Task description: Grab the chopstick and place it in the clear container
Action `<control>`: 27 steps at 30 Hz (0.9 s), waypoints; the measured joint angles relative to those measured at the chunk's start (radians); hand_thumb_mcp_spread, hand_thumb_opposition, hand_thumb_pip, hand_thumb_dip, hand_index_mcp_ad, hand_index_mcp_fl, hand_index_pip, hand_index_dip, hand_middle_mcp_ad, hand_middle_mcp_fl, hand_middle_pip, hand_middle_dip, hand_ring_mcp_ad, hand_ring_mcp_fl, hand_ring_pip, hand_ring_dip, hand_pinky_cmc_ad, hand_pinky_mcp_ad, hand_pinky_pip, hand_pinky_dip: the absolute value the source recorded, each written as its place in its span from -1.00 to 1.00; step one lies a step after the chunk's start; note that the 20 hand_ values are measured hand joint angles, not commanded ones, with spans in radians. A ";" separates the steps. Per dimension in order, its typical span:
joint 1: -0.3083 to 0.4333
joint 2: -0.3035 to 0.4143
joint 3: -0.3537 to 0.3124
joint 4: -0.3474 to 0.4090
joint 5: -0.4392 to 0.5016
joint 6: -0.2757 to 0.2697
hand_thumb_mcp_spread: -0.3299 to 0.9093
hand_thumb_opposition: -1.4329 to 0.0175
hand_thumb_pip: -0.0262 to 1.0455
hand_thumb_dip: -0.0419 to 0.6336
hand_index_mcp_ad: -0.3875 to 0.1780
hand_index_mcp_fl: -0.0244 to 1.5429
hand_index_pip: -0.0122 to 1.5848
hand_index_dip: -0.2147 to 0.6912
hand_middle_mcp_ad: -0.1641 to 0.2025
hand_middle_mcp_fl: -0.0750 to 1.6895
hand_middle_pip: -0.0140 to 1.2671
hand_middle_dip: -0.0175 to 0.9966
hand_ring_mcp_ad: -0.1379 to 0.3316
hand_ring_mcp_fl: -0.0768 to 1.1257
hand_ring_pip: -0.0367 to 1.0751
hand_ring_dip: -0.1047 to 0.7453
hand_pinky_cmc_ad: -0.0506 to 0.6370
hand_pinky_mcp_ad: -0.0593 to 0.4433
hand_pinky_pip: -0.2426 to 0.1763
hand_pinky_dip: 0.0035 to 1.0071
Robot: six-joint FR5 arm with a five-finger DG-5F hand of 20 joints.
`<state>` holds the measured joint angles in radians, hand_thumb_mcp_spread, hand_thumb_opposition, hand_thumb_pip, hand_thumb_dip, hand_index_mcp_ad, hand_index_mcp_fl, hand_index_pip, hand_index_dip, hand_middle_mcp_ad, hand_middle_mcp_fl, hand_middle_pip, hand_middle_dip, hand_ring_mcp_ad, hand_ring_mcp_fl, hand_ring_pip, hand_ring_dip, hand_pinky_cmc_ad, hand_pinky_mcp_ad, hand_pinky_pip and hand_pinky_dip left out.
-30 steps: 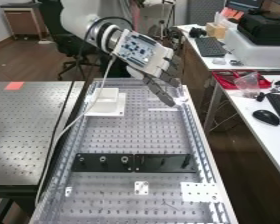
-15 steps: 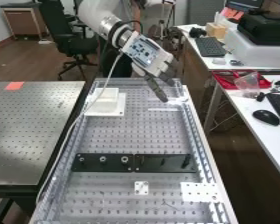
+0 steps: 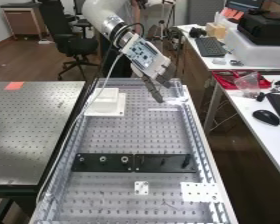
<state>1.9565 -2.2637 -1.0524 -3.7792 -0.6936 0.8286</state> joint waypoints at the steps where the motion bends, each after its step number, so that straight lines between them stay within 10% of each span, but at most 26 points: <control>1: 0.000 -0.001 0.002 -0.004 -0.003 0.008 0.66 -0.54 0.23 -0.03 -0.15 0.23 0.34 -0.58 0.06 0.21 -0.03 0.10 -0.65 0.60 -0.78 0.49 0.34 0.48 0.26 -0.55; 11: -0.010 -0.019 0.050 -0.056 -0.069 0.098 0.61 -0.56 0.25 -0.03 -0.15 0.23 0.33 -0.56 0.07 0.21 -0.01 0.10 -0.64 0.62 -0.81 0.50 0.34 0.48 0.17 -0.46; 27: -0.006 -0.051 0.091 -0.093 -0.150 0.059 0.61 -0.56 0.25 -0.03 -0.15 0.24 0.32 -0.52 0.08 0.21 0.01 0.09 -0.64 0.62 -0.81 0.50 0.39 0.49 0.18 -0.36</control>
<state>1.9507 -2.3143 -0.9611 -3.8726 -0.8432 0.8873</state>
